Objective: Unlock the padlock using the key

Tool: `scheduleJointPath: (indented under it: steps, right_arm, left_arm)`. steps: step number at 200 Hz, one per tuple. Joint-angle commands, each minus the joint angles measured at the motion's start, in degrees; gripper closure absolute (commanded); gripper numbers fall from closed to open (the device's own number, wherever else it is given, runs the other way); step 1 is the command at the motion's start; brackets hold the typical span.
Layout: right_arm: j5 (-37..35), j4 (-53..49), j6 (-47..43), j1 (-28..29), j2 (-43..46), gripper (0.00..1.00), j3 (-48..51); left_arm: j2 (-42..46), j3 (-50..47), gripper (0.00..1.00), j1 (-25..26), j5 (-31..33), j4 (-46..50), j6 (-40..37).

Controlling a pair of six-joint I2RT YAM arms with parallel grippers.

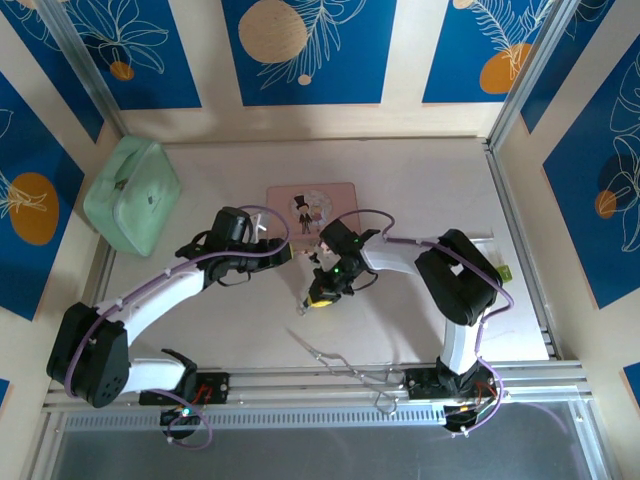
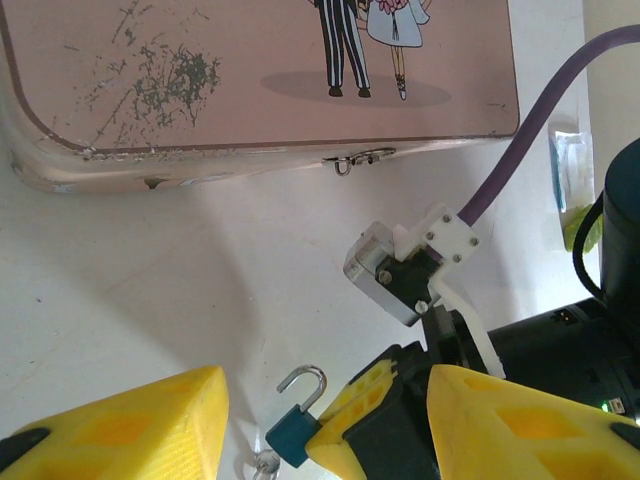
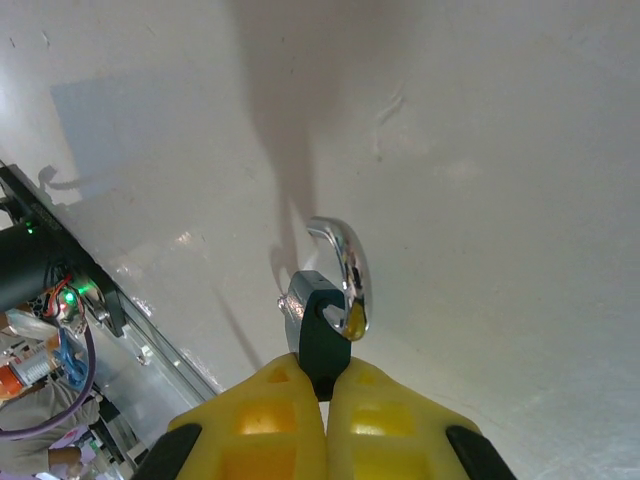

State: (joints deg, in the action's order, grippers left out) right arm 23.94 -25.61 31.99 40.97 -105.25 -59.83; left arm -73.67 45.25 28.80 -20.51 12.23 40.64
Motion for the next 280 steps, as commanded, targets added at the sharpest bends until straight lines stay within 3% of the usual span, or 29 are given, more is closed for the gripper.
scheduleJointPath:
  steps: [1,78,118,166,199,219,224,230,232,253,280]
  right_arm:
    - [-0.47,0.45,0.70,-0.52,-0.61,0.96,1.42]
    - [-7.04,-3.04,0.36,-0.81,1.15,0.76,1.93]
    - [-11.60,-7.54,-0.23,-0.64,6.61,0.56,0.89]
    - [-24.81,-15.59,-1.95,0.06,23.31,0.54,-1.02]
    - [-42.54,-18.08,-2.16,0.27,37.77,0.52,-0.50]
    - [-53.65,-15.94,-1.94,-0.81,46.49,0.41,2.35]
    - [-55.12,-15.15,-2.69,-1.38,48.17,0.30,3.48]
    - [-56.41,-13.87,-3.80,-2.38,49.91,0.04,4.92]
    - [-57.11,-13.22,-4.04,-2.78,50.37,0.00,5.41]
    - [-68.45,-8.00,-1.58,-6.52,54.17,0.01,13.47]
    - [-73.25,7.05,-9.86,-11.87,55.51,0.01,24.69]
  left_arm:
    - [-0.49,-0.34,0.45,0.65,0.43,-0.54,0.23]
    - [-0.10,-0.87,0.45,0.73,0.32,-0.43,0.16]
    - [0.51,0.22,0.45,0.73,0.19,0.40,0.02]
    - [2.73,8.70,0.44,0.65,4.25,8.62,-4.93]
    - [6.42,15.02,0.32,0.47,10.01,10.41,-9.51]
    - [8.70,18.27,0.23,0.47,19.09,11.95,-13.76]
    - [9.29,18.81,0.21,0.44,22.37,12.39,-14.94]
    - [9.92,19.22,0.19,0.47,27.45,12.72,-16.82]
    - [10.18,19.29,0.18,0.47,29.50,12.79,-17.35]
    - [12.96,15.93,0.03,0.30,52.22,9.10,-22.97]
    - [12.27,7.25,0.01,-1.55,64.64,-4.14,-34.87]
